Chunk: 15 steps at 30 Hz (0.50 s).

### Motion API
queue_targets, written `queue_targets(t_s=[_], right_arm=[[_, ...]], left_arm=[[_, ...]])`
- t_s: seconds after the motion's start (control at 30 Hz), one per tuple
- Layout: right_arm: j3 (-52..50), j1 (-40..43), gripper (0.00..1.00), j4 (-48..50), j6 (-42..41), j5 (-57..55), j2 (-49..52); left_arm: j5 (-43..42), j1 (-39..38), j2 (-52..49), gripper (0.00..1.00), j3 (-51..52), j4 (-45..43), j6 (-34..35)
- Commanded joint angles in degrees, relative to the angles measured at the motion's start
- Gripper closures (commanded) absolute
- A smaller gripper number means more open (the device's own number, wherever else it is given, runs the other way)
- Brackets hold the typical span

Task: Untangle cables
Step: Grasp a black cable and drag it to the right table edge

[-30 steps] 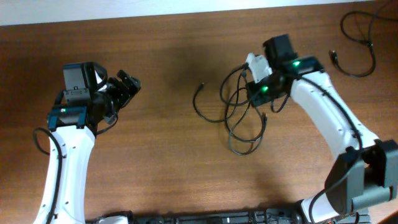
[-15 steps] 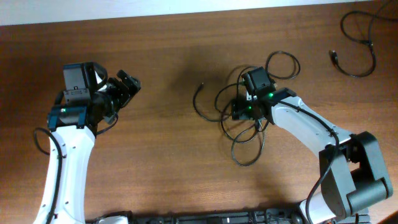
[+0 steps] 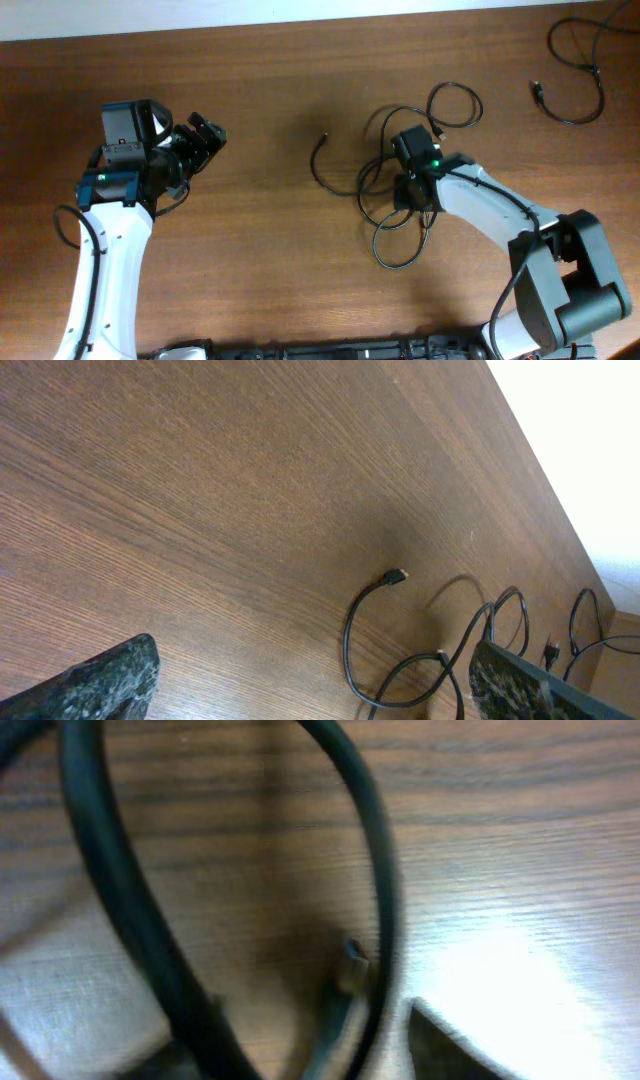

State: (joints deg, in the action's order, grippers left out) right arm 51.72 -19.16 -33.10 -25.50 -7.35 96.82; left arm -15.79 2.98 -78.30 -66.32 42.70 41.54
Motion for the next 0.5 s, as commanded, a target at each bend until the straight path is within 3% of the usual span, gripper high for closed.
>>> queue_targets(t_s=[0.0, 0.1, 0.23, 0.3, 0.47], right_arm=[[-2.36, 0.13, 0.96, 2.25, -0.31, 2.32, 0.09], [-0.59, 3.21, 0.96, -0.22, -0.33, 1.51, -0.63], [6.40, 13.90, 0.96, -12.74, 0.00, -5.20, -5.14], [9.68, 19.39, 0.96, -17.22, 4.44, -8.13, -8.92], [13.05, 32.96, 0.96, -19.78, 8.74, -12.96, -18.05]], left_arm=[[0.63, 0.07, -0.02, 0.01, -0.35, -0.11, -0.90], [0.63, 0.07, -0.02, 0.01, -0.35, -0.11, -0.90], [0.61, 0.07, -0.02, 0.01, -0.35, -0.11, -0.92], [0.61, 0.07, -0.02, 0.01, -0.35, -0.11, -0.90], [0.61, 0.07, -0.02, 0.01, -0.35, -0.11, -0.90]])
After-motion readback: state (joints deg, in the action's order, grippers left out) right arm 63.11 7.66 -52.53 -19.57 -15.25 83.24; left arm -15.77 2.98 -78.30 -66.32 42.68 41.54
